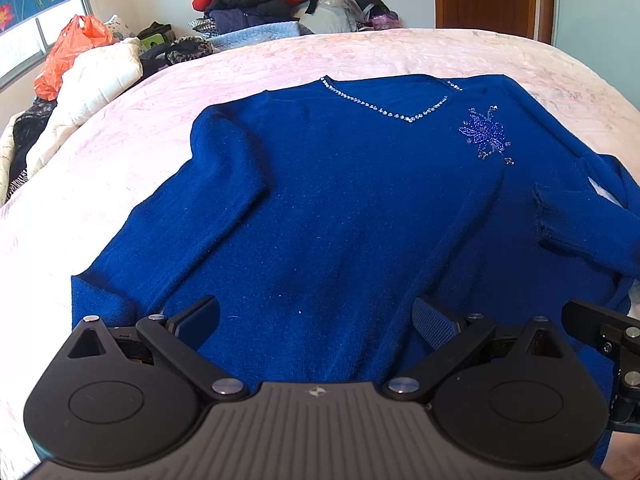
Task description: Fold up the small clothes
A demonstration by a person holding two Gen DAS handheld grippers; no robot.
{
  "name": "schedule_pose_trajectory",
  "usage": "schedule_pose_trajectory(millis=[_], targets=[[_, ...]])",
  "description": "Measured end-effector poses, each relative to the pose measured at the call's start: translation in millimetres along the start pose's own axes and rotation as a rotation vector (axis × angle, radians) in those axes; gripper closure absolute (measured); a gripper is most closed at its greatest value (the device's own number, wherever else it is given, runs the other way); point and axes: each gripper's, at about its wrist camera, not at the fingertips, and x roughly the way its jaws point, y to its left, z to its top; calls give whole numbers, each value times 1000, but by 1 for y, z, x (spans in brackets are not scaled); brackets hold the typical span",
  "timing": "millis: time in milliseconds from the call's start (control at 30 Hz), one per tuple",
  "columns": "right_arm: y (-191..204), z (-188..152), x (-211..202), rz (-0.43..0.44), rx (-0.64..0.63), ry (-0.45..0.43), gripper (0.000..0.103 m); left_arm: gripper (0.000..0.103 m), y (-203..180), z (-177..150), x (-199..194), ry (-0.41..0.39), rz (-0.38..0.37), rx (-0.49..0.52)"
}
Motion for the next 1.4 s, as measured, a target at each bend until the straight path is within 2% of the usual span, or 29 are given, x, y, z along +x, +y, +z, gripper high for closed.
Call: schedule_pose_trajectory(millis=[667,867,1033,1100,1267,1333,1400], targets=[[3,-4,-3,4,-32,-22,0,0,1,0,3,19,-25,-2],[2,-6,-5,6,-54,-43,0,0,-1,-1,3,22,-37,4],[2,-13,-11,28,-118,-98,1,0,-2,-1,1,24,-68,1],[3,-15,-13,27,-168,-123,5,0,-3,-2,1,27,-76,-2],[-3,-15,-5,-82,-219,-150,7,0,-5,-2,3,36,-75,0],[-7,-15,4,-111,-254,-150,11,0,-6,-3,4,41,-75,6],[-7,-14,16,-124,-291,-136,22,0,-8,-3,5,46,-72,16]])
